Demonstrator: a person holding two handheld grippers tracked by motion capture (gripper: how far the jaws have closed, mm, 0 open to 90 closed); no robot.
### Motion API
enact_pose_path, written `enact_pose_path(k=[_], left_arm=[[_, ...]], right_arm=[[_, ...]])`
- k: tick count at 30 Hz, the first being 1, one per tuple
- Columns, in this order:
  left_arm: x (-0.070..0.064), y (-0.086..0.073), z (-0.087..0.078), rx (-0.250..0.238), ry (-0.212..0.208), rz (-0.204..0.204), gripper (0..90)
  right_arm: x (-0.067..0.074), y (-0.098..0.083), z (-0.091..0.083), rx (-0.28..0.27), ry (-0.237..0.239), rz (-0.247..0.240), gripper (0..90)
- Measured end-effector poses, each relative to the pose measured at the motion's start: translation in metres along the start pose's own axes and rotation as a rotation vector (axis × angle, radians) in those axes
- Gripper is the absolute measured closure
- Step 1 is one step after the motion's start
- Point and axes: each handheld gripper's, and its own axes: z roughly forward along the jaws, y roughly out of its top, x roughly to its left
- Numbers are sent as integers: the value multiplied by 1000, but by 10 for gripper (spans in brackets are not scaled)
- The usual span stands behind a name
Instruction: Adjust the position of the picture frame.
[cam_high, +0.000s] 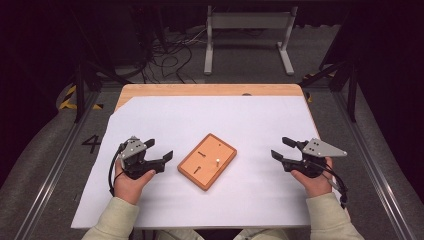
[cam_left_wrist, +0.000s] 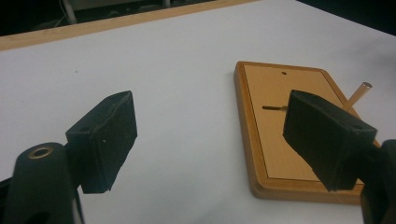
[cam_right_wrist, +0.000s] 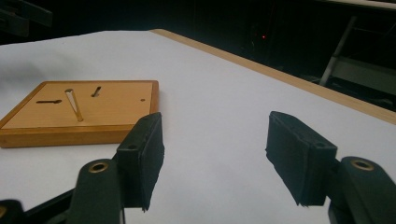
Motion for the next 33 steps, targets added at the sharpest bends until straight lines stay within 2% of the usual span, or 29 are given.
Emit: enact_pose_path(k=[3,7,13,15,16,17,18,22,26,29,33], left_arm=[[-1,0,0,13,-9,-10,178],[-3,1,0,9,-11,-4,178],[-2,-1,-1,16,-2,-5,190],[-2,0,-2,12,12,0,259],[-2,0,-3,7,22,4,259],[-2,0,-4,-1,4,5,309],[-3,0,-5,5,-8,15,399],[-4,0,-5,36,4,23,454],[-3,0,-6,73,-41,23,649],[-3,1,-6,98,-55,11,757],[-2,1,-6,127,-72,21,894]], right_arm=[[0,0,0,23,-3,8,381],[0,0,3,39,7,19,412],[1,2,5,63,12,10,470],[2,3,5,77,7,6,484],[3,3,5,77,12,8,493],[3,3,5,80,13,9,498],[3,3,5,80,12,10,501],[2,4,5,80,12,11,512],[2,4,5,81,17,11,513],[2,4,5,86,18,15,510],[2,4,4,87,18,19,510]])
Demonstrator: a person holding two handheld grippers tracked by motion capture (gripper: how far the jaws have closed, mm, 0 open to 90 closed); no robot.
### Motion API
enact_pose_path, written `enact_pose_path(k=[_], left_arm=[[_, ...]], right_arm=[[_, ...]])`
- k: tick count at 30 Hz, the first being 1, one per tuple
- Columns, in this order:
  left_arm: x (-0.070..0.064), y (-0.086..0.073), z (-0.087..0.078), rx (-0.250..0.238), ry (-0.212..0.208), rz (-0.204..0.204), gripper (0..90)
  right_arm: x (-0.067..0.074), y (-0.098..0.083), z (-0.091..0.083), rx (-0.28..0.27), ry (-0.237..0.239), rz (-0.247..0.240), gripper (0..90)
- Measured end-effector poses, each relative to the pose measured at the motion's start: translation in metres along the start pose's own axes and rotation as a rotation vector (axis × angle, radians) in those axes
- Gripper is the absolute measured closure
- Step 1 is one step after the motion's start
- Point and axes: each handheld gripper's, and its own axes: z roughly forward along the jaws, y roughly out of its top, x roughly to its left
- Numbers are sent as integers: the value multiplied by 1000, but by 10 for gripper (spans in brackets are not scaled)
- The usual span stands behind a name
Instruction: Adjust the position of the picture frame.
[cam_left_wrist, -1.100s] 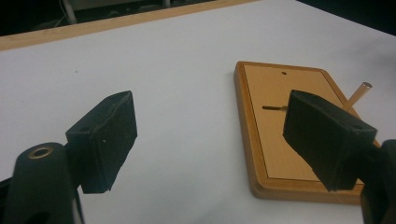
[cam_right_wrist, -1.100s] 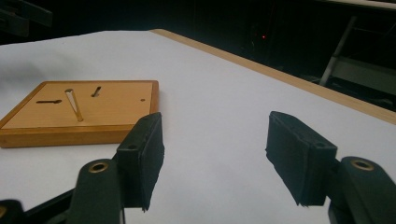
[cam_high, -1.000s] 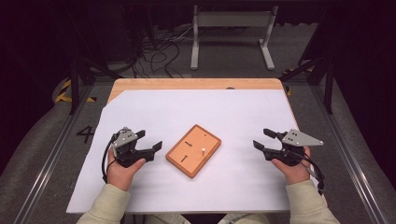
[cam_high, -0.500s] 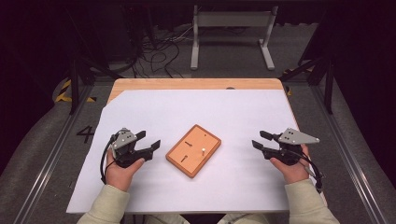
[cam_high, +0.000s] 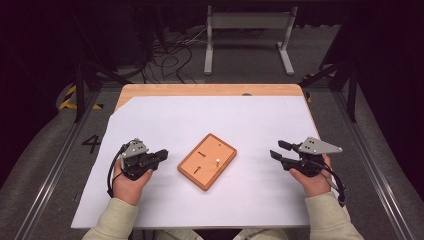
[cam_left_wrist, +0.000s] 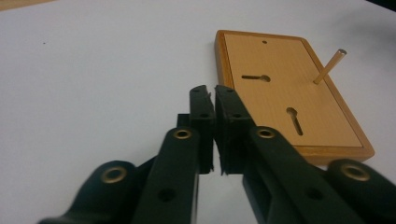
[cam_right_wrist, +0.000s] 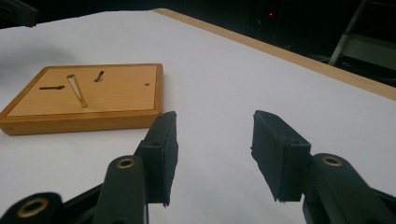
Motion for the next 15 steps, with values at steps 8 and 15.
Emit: enact_pose_path(k=[8,15], left_arm=[[-4,3,0,58,6,22,900],[-8,4,4,146,-31,12,900]], right_arm=[[1,1,0,0,14,3,524],[0,0,0,2,17,6,526]])
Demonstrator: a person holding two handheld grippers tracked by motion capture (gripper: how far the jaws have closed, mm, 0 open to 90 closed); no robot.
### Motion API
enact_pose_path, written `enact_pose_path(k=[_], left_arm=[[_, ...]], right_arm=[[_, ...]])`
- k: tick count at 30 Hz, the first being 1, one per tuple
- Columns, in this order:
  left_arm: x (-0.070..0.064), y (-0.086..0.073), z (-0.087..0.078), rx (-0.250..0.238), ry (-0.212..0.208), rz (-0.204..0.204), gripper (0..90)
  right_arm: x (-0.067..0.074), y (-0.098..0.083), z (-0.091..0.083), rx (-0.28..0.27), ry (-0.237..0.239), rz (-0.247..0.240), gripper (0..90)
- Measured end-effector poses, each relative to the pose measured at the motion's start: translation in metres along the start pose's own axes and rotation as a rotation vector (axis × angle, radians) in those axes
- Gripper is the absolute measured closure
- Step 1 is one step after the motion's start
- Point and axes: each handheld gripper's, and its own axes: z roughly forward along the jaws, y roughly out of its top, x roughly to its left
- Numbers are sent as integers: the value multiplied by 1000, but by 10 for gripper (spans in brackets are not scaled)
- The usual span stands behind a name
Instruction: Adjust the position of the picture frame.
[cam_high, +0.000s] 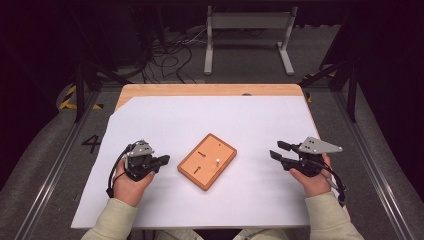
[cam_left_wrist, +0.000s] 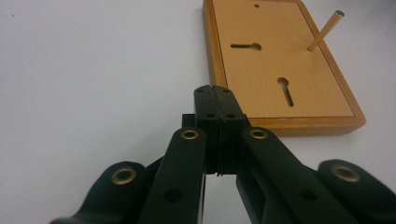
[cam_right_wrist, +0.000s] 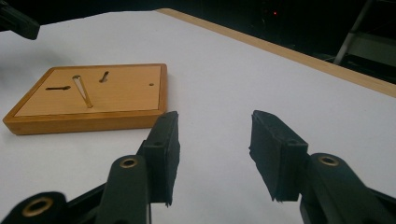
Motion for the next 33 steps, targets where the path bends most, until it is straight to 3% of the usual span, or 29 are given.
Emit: enact_pose_path(k=[10,22,31,33], left_arm=[[-2,-1,12,153,-31,-16,900],[-4,-2,33,269,-73,-14,900],[-7,0,41,294,-68,-1,900],[-5,0,42,287,-64,-15,900]], right_arm=[[0,-1,1,7,6,7,525],[0,-3,-1,19,1,12,521],[1,-4,-2,22,-1,15,516],[1,-4,-3,22,-2,15,515]])
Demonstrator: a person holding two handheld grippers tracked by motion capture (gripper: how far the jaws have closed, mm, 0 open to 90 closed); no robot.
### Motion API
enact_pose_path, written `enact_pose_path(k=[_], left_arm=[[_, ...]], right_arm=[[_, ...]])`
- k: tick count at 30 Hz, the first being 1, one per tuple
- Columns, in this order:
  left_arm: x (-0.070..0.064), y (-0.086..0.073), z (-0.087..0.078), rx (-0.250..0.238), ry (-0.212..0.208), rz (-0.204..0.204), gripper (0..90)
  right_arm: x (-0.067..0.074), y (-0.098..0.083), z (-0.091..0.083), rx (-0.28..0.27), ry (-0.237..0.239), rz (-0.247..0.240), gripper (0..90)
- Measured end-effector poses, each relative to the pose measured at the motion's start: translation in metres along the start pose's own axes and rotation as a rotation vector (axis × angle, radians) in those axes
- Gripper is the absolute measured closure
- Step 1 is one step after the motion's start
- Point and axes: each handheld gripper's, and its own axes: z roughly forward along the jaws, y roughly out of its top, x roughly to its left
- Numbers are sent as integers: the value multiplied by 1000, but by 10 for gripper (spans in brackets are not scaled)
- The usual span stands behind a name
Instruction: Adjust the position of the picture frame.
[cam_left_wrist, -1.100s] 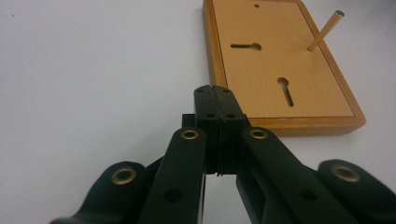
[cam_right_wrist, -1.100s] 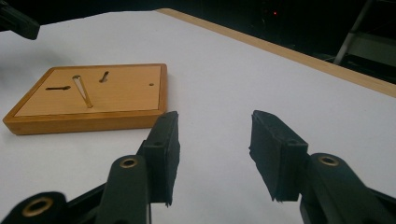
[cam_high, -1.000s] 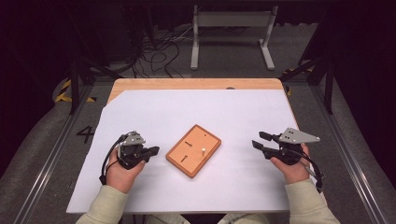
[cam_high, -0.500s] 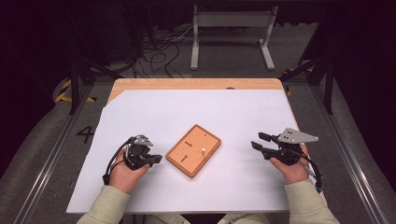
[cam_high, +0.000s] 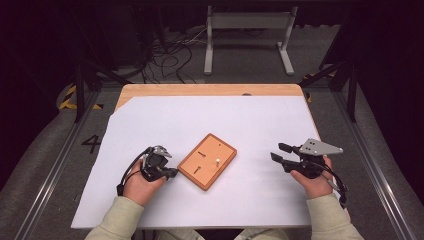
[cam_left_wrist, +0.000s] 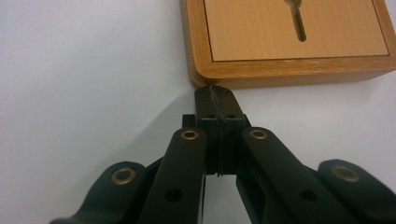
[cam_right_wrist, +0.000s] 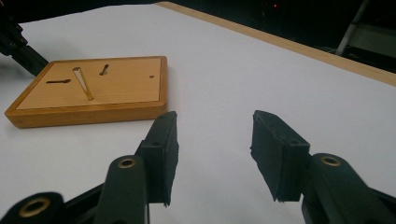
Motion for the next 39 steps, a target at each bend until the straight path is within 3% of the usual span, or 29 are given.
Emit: enact_pose_path(k=[10,20,24,29,32,37,39], left_arm=[[4,14,9,-33,44,-14,900],[20,28,21,-110,118,-47,900],[24,25,19,-141,102,-58,900],[23,16,5,-204,80,-56,897],[21,10,-5,-229,77,-44,889],[18,4,-13,-254,72,-32,875],[18,2,-14,-257,75,-27,870]], right_arm=[[1,-1,-2,6,-3,1,512],[2,-3,-3,21,1,6,526],[4,1,2,49,-2,-4,593],[8,15,19,92,40,-37,692],[12,28,38,115,94,-47,735],[18,53,72,170,112,-63,818],[18,57,78,177,115,-67,826]])
